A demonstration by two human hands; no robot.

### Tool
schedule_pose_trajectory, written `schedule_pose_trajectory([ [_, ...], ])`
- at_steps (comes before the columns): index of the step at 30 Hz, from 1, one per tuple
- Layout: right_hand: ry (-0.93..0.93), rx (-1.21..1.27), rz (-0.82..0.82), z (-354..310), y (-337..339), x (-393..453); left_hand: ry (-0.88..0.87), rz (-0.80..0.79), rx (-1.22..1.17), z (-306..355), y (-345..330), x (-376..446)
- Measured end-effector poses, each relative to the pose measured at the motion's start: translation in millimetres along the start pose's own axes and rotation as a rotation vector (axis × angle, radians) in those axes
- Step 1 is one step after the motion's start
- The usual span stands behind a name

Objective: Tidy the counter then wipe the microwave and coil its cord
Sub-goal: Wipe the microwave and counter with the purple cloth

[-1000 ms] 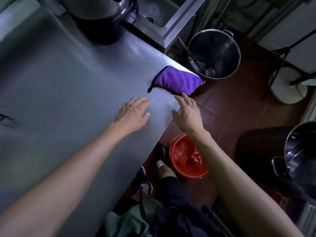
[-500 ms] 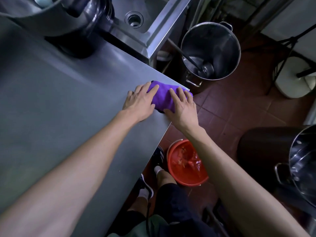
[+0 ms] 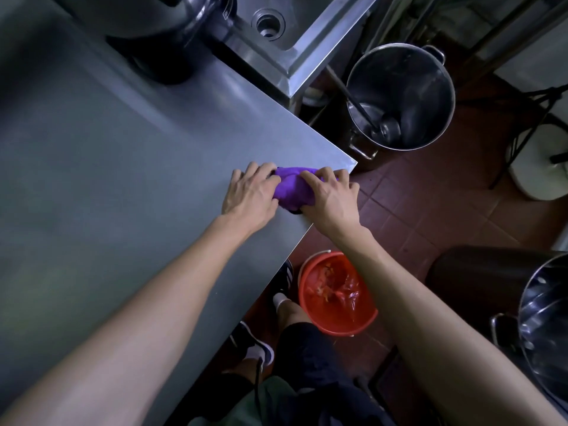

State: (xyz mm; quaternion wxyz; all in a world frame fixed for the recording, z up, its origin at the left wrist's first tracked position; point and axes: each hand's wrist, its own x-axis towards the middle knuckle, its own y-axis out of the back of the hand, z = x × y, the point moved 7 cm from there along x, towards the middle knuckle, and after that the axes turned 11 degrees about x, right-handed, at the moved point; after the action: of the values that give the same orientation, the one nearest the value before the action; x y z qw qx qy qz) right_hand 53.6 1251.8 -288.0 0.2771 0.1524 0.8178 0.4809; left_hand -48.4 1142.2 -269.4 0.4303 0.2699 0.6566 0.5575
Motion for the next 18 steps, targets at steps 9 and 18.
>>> schedule_pose_trajectory([
  [9, 0.213, -0.033, -0.069, -84, -56, -53, 0.246, -0.073, -0.199, -48, -35, -115],
  [18, 0.472, -0.126, -0.211, -170, -120, -140, 0.437, -0.095, -0.216, -70, -77, -271],
])
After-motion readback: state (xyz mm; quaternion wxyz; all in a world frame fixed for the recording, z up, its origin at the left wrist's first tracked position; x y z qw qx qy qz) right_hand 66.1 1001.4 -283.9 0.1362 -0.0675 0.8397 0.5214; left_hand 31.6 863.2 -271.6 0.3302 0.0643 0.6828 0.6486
